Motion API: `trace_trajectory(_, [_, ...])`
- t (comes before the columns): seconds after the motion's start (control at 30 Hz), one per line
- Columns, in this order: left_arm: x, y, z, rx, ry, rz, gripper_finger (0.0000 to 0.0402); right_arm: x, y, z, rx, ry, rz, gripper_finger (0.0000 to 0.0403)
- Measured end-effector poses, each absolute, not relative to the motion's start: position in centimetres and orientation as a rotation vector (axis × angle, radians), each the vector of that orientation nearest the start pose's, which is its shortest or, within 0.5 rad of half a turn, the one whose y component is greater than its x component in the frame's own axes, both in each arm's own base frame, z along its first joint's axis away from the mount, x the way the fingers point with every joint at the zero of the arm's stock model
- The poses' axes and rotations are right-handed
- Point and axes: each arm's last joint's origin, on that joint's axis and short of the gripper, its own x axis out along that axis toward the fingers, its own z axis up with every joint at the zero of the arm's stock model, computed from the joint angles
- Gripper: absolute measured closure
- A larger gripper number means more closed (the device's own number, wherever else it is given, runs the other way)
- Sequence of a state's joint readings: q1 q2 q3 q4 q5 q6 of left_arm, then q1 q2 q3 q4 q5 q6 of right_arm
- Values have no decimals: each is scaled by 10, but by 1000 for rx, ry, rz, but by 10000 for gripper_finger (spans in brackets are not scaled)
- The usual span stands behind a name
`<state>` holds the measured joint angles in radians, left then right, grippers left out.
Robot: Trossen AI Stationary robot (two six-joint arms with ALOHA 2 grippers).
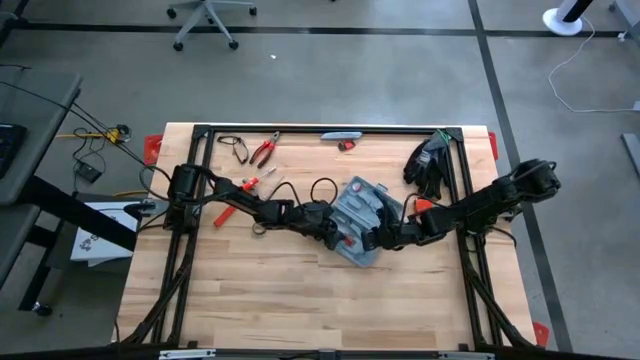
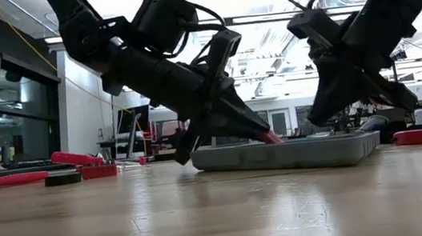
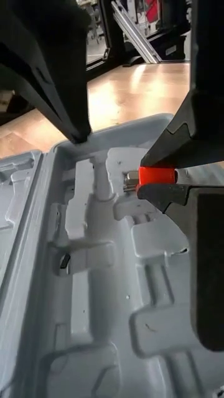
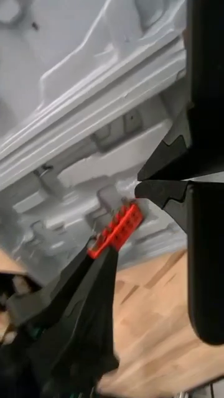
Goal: Prefit tool cases
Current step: Put the right orange multi-bit set into the gray tool case
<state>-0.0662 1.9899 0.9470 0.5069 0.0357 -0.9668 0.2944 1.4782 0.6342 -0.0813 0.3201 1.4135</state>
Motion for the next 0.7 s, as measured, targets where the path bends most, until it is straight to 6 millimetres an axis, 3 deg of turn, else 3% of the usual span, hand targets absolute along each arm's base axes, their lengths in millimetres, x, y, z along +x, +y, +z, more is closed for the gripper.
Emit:
trace_trajectory(0.23, [386,-27,115,-937,527,153,387,250,75,148,1053,706,-598,403])
trace_trajectory(0.47, [386,-27,115,-937,525,153,387,253,94,163,1009,775,-556,403])
trace_trajectory(0.7, [386,-27,115,-935,525,153,387,261,98,144,1015,844,-548,403])
